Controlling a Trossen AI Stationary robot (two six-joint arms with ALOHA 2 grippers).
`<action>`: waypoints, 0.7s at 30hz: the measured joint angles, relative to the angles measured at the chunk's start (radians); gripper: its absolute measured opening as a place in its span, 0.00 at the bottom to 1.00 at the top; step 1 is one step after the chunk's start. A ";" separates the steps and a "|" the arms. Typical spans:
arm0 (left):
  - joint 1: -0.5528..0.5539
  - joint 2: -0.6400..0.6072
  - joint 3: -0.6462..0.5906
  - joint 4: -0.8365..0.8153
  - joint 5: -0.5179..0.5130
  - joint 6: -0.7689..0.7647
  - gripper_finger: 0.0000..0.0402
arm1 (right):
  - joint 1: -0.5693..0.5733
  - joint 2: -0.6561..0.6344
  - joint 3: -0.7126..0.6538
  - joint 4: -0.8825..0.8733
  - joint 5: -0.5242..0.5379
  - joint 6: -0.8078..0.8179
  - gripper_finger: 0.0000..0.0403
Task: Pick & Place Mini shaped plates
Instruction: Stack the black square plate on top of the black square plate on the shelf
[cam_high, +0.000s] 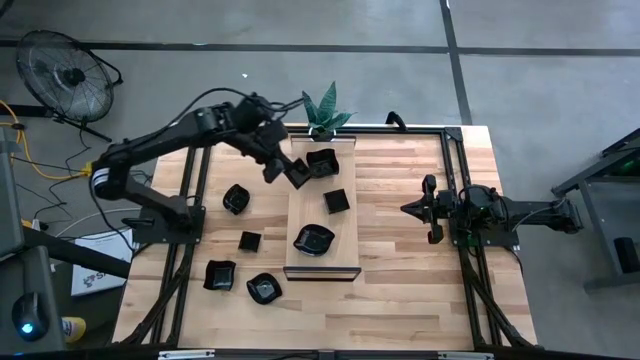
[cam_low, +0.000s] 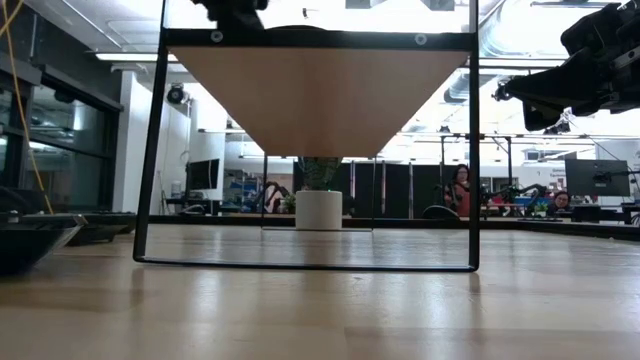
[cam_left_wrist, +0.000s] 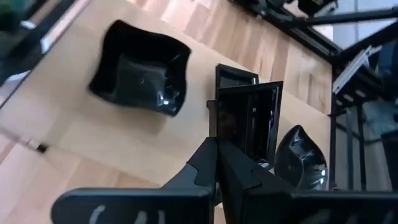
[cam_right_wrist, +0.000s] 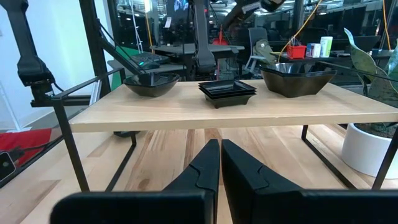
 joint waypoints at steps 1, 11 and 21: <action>-0.011 0.022 0.015 -0.001 0.002 0.010 0.00 | 0.000 0.000 0.000 0.000 0.000 0.000 0.03; -0.083 0.191 0.143 -0.016 0.056 0.083 0.00 | 0.000 0.000 0.000 0.000 0.000 0.000 0.03; -0.103 0.319 0.256 -0.022 0.080 0.119 0.00 | 0.000 0.000 0.000 0.000 0.000 0.000 0.03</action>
